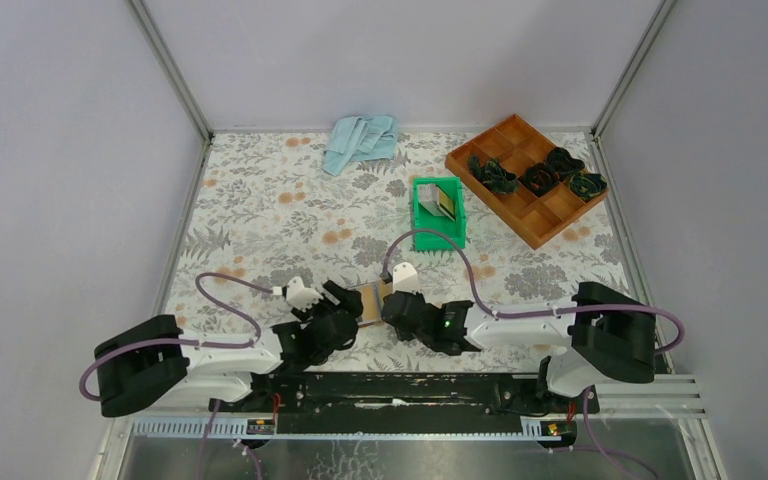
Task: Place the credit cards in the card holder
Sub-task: Move the card holder to the center of the board, then close the card holder at the center of the board.
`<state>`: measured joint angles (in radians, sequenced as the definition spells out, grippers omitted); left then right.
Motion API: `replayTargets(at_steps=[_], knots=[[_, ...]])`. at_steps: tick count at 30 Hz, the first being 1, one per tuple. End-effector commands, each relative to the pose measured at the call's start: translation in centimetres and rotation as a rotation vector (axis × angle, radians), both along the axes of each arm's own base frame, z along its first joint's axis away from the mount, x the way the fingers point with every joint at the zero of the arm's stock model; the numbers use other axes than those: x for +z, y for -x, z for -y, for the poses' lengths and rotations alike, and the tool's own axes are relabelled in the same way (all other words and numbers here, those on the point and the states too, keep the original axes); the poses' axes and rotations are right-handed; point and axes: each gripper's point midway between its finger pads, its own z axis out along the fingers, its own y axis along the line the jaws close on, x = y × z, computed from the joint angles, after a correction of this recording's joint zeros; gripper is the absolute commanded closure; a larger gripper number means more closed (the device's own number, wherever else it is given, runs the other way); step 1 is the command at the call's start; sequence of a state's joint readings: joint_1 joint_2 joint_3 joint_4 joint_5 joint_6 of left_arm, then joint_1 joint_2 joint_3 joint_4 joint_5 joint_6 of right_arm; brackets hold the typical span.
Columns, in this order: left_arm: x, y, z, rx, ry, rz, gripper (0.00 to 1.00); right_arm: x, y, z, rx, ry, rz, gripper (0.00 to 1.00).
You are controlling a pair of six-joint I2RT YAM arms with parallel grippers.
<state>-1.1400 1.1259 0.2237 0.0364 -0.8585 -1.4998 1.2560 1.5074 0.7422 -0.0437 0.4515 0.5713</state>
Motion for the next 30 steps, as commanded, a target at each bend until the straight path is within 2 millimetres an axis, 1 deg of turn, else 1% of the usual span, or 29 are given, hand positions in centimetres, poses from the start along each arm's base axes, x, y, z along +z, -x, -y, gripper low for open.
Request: replayTargets(at_steps=[1,6,9,13,17,21,22,24,30], knots=[[-1.9,0.6,0.4,-0.08,-0.047,-0.058,0.2,1.5,-2.2,0.4,-0.043,0.02,0.064,0.67],[-2.4,0.4,0.4,-0.088,-0.051,-0.068,0.19,1.1,-4.3,0.9,-0.078,0.022,0.073,0.66],[-2.6,0.3,0.8,-0.102,-0.054,-0.077,0.19,1.0,-5.7,1.1,-0.099,0.018,0.077,0.66],[-3.0,0.3,1.0,-0.117,-0.067,-0.095,0.19,0.5,-6.9,1.2,-0.114,0.028,0.076,0.66],[-3.6,0.6,0.7,-0.122,-0.064,-0.115,0.18,-0.6,-7.0,1.1,-0.11,0.031,0.036,0.66],[-3.9,0.9,0.6,-0.127,-0.049,-0.117,0.18,-2.3,-6.8,1.5,-0.12,0.046,-0.001,0.66],[-3.9,0.9,0.6,-0.128,-0.045,-0.116,0.18,-2.4,-6.7,1.6,-0.121,0.04,-0.007,0.66],[-3.6,0.8,1.0,-0.14,-0.028,-0.104,0.18,-3.6,-6.4,1.9,-0.124,0.058,-0.032,0.66],[-2.3,0.5,2.5,-0.197,0.028,-0.055,0.17,-5.0,-6.0,2.5,-0.134,0.065,-0.068,0.66]])
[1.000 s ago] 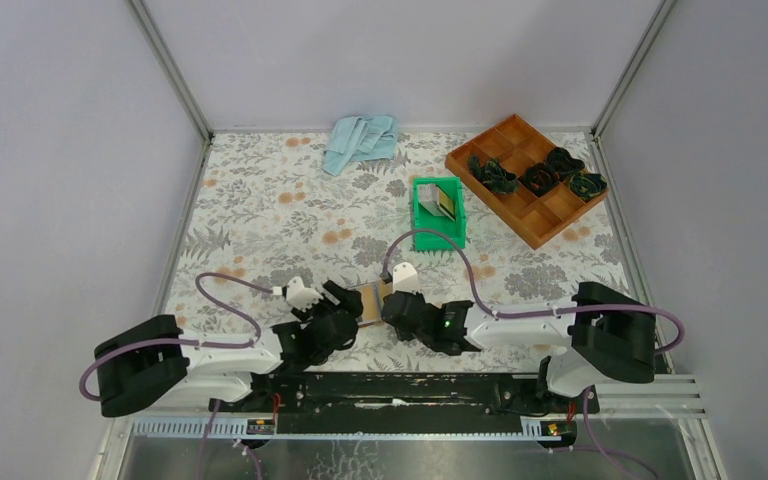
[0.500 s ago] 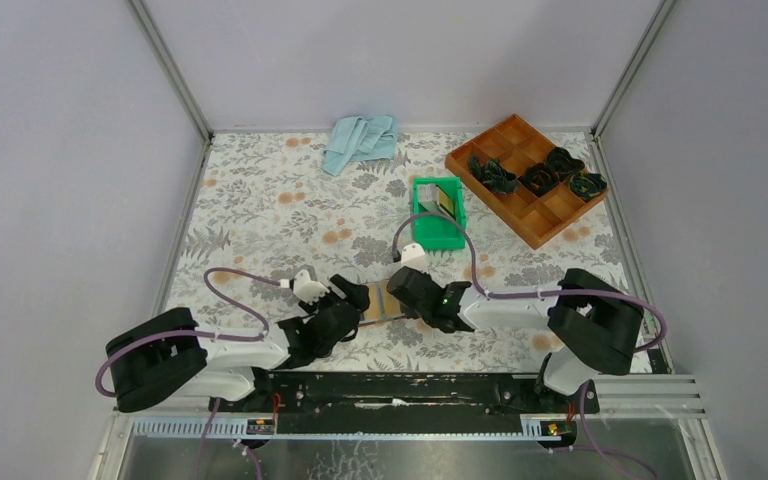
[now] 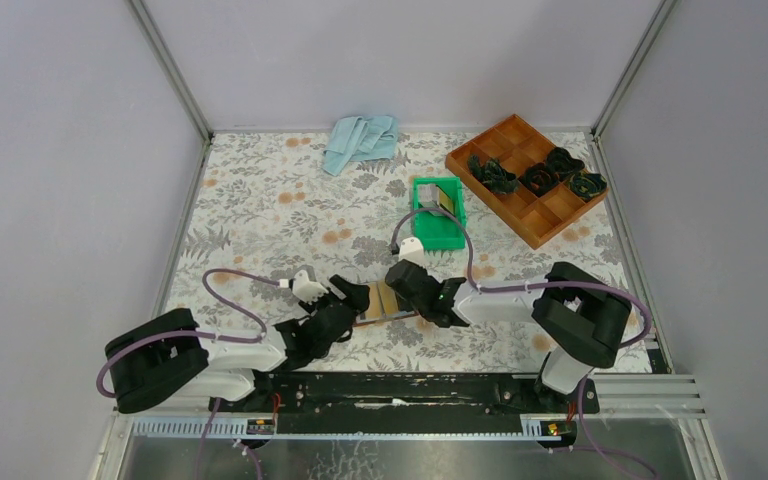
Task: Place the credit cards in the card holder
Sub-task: Close the card holder at the center of the board.
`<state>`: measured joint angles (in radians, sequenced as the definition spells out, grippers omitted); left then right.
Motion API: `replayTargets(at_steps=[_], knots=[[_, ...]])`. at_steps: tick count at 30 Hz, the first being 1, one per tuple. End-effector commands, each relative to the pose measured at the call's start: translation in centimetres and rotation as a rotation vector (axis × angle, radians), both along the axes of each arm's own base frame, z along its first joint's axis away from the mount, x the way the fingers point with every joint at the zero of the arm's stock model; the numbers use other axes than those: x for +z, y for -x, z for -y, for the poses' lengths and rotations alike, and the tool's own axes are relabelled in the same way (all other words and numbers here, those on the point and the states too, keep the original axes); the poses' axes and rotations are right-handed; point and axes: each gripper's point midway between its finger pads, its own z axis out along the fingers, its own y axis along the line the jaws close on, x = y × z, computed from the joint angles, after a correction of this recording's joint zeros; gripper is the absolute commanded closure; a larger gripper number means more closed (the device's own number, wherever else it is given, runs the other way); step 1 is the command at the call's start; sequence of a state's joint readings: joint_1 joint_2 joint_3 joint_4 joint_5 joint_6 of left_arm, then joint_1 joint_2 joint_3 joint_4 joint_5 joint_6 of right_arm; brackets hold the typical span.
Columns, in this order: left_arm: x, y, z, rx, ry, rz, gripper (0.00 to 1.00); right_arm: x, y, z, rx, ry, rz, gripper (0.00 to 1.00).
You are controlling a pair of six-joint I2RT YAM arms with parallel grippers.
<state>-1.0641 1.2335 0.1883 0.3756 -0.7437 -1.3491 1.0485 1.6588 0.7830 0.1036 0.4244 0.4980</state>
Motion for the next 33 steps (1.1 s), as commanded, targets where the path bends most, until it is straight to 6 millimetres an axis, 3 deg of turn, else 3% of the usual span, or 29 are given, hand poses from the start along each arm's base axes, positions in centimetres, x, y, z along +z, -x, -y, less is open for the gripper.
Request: replayTargets(at_steps=[1,11,20,29,33], knots=[[-2.6,2.2,0.3,-0.134,-0.053,-0.084,0.17,-3.1,1.5,1.4,0.003,0.055,-0.096,0.66],[-2.3,2.8,2.1,-0.219,0.029,-0.063,0.16,-4.6,2.3,2.4,-0.006,0.067,-0.136,0.66],[0.2,1.9,3.7,-0.248,0.065,0.005,0.15,-5.7,2.9,3.0,-0.019,0.073,-0.163,0.66],[1.2,0.7,6.3,-0.258,0.139,0.043,0.15,-5.8,3.2,3.5,-0.028,0.068,-0.165,0.66],[2.6,0.2,7.1,-0.25,0.198,0.09,0.15,-5.8,3.3,3.7,-0.029,0.065,-0.163,0.66]])
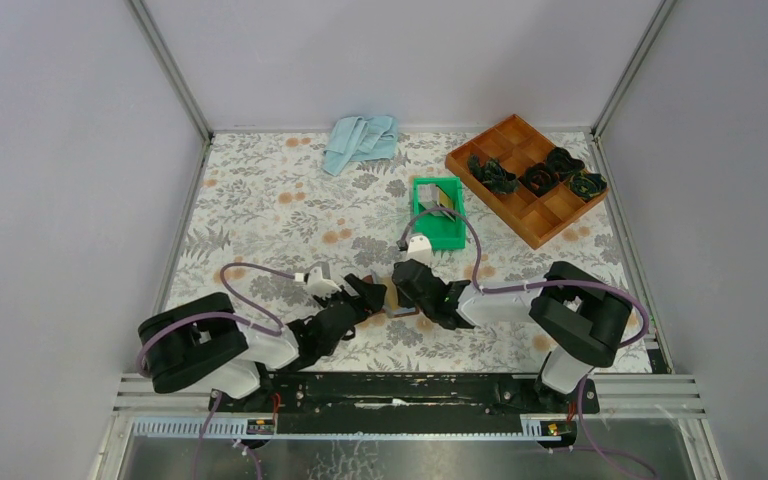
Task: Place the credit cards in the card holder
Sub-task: Close the card holder at the center of the board.
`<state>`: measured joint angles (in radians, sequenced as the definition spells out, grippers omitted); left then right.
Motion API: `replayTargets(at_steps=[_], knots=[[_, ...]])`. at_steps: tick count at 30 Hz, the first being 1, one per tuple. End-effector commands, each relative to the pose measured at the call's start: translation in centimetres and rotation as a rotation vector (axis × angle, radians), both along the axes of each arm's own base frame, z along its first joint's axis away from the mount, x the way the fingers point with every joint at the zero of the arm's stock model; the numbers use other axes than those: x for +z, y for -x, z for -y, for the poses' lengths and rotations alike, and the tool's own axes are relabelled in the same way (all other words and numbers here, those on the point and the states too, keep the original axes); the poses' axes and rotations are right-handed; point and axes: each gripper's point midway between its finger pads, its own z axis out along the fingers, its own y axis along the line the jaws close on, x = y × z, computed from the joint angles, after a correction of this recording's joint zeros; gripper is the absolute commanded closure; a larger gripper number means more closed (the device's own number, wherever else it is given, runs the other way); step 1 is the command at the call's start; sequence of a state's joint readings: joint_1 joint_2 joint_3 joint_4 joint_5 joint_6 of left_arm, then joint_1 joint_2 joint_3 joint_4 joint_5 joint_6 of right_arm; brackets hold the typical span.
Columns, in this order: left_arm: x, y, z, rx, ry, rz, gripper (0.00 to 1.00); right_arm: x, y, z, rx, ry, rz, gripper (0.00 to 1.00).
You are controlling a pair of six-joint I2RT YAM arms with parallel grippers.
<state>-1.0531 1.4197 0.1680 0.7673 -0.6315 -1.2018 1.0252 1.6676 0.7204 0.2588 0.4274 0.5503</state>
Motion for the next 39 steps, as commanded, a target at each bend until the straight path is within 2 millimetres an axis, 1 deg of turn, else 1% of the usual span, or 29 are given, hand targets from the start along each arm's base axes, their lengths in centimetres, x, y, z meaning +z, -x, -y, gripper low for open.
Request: replayTargets(at_steps=[1,6,10,13,18,21,27,35,39], knots=[[2.5,0.6,3.4,-0.107,0.137,0.021,0.15,-5.5,4.4,4.1,0.038,0.165,-0.193,0.66],[4.9,-0.2,2.9,-0.067,0.164,0.081,0.15,-5.7,4.5,4.1,0.04,0.163,-0.197,0.66],[6.3,-0.5,2.8,-0.047,0.201,0.111,0.15,-5.8,4.7,4.0,0.041,0.159,-0.204,0.66],[7.0,-0.8,3.3,-0.048,0.227,0.127,0.15,-5.9,4.8,4.2,0.038,0.157,-0.208,0.66],[7.5,-1.0,4.5,-0.07,0.258,0.137,0.15,-6.0,4.9,4.5,0.034,0.16,-0.209,0.66],[8.6,-1.1,4.5,-0.069,0.291,0.162,0.15,-6.1,5.0,4.7,0.031,0.164,-0.209,0.66],[11.1,-1.3,5.0,-0.073,0.293,0.212,0.15,-5.9,5.1,5.0,0.025,0.162,-0.207,0.66],[12.3,-1.3,6.0,-0.085,0.295,0.235,0.15,-5.4,4.9,5.3,0.017,0.168,-0.193,0.66],[12.2,-1.4,7.0,-0.107,0.289,0.233,0.14,-5.4,4.9,5.6,0.014,0.18,-0.19,0.66]])
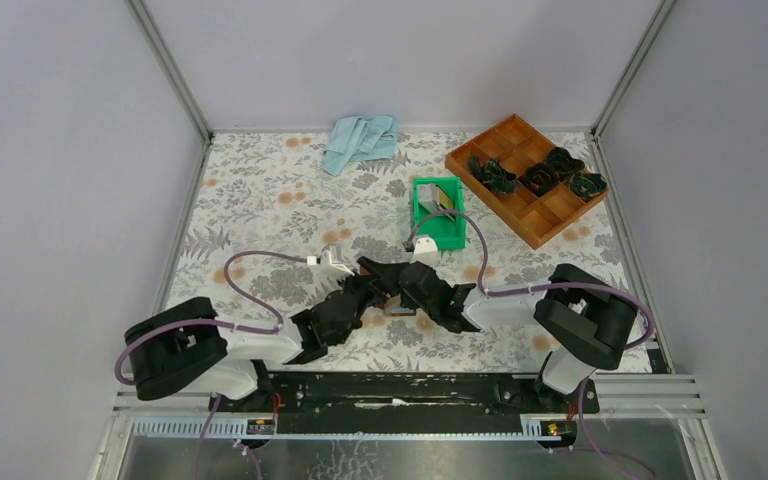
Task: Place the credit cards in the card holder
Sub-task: Close the card holder at the center of the board.
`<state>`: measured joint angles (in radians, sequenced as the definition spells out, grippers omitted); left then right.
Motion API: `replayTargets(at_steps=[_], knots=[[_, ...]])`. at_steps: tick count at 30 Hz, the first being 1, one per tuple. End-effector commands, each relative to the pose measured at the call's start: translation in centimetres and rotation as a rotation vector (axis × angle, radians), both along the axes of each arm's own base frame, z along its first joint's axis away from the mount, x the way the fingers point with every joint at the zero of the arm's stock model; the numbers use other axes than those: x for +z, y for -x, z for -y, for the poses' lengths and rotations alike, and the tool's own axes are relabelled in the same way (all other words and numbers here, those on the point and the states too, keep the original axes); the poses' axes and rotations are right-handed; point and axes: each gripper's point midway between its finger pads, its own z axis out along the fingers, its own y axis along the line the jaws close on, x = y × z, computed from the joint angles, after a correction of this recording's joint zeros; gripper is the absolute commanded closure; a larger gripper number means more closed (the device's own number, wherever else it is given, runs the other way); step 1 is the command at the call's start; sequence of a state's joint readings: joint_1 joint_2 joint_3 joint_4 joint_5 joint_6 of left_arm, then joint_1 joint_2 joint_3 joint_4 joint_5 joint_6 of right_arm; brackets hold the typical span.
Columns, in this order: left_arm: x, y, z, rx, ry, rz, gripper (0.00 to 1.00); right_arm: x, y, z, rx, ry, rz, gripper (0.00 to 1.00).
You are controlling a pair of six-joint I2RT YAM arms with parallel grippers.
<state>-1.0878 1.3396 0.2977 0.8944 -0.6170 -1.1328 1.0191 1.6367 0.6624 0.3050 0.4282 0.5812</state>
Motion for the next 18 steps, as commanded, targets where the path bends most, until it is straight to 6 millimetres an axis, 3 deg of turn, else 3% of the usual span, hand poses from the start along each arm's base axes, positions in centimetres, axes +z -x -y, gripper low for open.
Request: replayTargets(at_steps=[1,6,10,13,18], knots=[[2.0,0.0,1.9,-0.046,0.048,0.048,0.14,-4.7,4.5,4.6,0.044,0.201,-0.181,0.66],[1.5,0.2,2.3,-0.061,0.064,0.037,0.15,-3.9,4.1,4.4,0.045,0.196,-0.165,0.65],[2.5,0.0,1.4,-0.033,0.041,0.061,0.14,-4.4,4.3,4.5,0.048,0.205,-0.174,0.65],[2.6,-0.4,-1.0,0.051,-0.047,0.049,0.14,-4.8,4.4,4.5,0.048,0.203,-0.183,0.65],[-0.1,-0.3,-6.8,0.224,-0.172,-0.041,0.12,-4.7,4.4,4.3,0.049,0.194,-0.179,0.65]])
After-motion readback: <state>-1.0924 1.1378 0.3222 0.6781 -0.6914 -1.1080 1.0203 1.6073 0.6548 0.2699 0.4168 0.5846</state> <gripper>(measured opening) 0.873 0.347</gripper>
